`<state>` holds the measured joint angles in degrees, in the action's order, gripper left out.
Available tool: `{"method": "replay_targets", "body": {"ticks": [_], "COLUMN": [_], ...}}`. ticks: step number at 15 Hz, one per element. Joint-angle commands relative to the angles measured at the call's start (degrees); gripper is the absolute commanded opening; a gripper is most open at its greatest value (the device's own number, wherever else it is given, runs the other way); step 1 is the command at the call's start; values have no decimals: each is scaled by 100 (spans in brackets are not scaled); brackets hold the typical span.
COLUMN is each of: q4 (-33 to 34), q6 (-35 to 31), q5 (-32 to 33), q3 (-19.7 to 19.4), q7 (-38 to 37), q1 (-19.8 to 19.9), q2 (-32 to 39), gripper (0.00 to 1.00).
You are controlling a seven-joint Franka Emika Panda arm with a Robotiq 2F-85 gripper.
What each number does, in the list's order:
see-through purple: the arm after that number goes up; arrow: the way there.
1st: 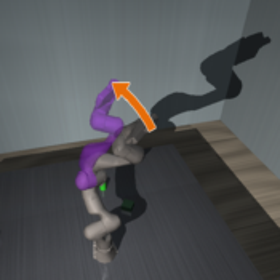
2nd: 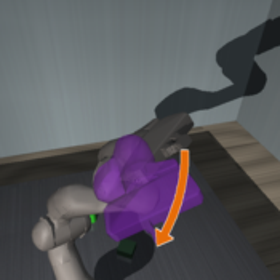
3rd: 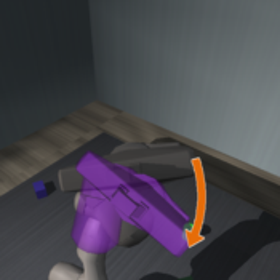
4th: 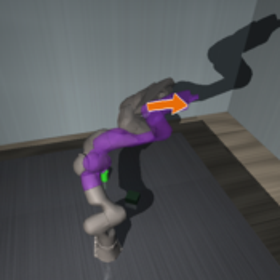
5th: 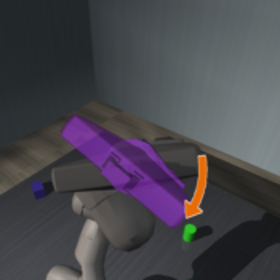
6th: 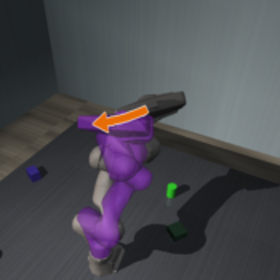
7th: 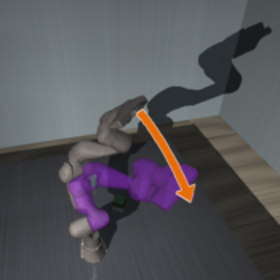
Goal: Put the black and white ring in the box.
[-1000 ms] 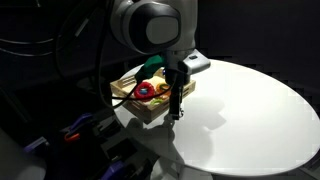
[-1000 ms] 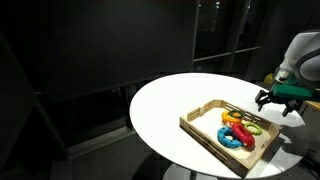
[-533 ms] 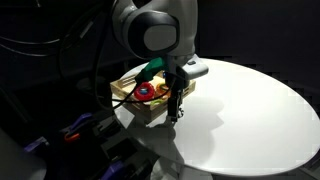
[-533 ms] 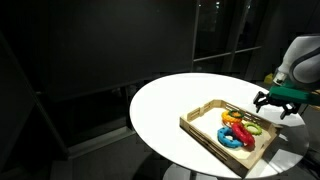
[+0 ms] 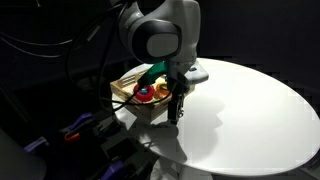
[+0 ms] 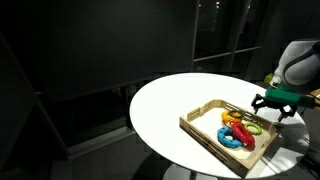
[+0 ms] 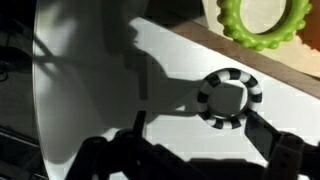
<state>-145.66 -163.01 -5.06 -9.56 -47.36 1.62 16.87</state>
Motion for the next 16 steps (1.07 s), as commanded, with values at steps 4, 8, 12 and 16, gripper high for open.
{"method": "replay_targets", "body": {"ticks": [4,8,12,16], "q4": [274,339,366,384], "q6": [7,0,-4,-3], "q5": [-181,-191,-189,-190], "q3": [-90,-96,-101,-110], "q7": [-63,-56,-53,-42], "q1": [-237,-302,-350,-365], "q2": [272,354,406,448], "gripper": [100,100,100,100]}}
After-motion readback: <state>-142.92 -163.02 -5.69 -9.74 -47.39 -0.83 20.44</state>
